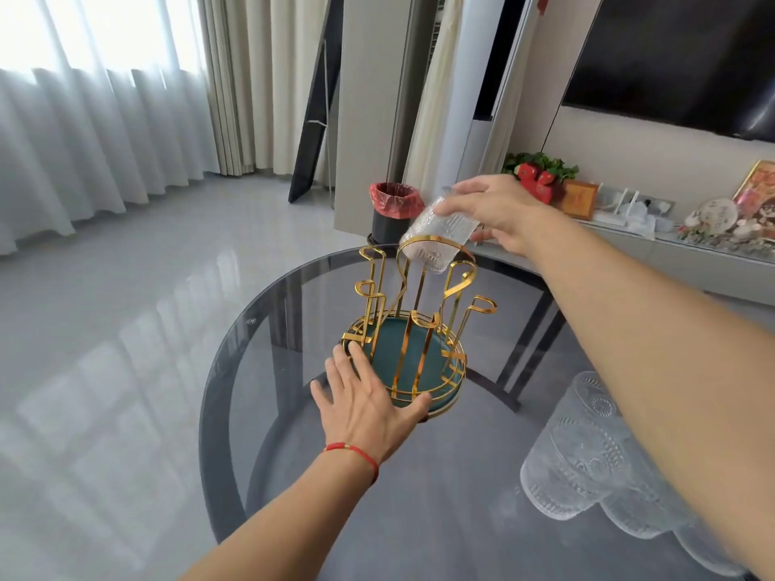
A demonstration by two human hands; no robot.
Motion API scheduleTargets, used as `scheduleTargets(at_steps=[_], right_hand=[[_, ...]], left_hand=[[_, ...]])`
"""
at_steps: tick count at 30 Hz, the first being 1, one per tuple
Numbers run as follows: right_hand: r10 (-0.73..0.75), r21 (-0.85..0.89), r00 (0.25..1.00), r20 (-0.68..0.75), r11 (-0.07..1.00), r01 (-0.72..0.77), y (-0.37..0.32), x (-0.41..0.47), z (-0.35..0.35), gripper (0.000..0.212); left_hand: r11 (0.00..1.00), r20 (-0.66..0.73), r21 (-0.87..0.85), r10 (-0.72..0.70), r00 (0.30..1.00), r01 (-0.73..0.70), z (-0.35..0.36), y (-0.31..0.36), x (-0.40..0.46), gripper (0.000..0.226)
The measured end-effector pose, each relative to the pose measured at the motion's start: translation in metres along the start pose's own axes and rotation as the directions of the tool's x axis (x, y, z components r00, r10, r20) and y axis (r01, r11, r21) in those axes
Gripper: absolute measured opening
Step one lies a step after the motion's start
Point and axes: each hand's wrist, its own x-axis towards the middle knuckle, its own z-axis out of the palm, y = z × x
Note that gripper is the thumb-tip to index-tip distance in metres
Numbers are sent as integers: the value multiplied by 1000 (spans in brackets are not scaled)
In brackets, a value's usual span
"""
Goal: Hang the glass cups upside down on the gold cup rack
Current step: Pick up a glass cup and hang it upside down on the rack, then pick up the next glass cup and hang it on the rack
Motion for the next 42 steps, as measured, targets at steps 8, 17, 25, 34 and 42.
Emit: scheduleTargets(at_steps=[8,17,25,34,42], right_hand=[[131,-249,887,443,968,-19,-4,19,15,68],[88,-276,800,593,956,100,6,29,24,66],[6,-126,895,446,990,56,19,19,22,33],[-341,-290,926,-161,913,286,66,-109,-38,19],[-259,-683,933,251,635,360,150,-238,-72,39]], left_hand=[[1000,-48,4,-11,999,12,5,1,-1,124],[999,-24,10,-39,999,39,3,3,-1,127],[999,-2,10,-35,999,35,-2,5,-3,127],[999,64,34,-31,997,29,-19,13,-11,128],[984,-352,-22,155,923,-174,-53,35,-42,37]])
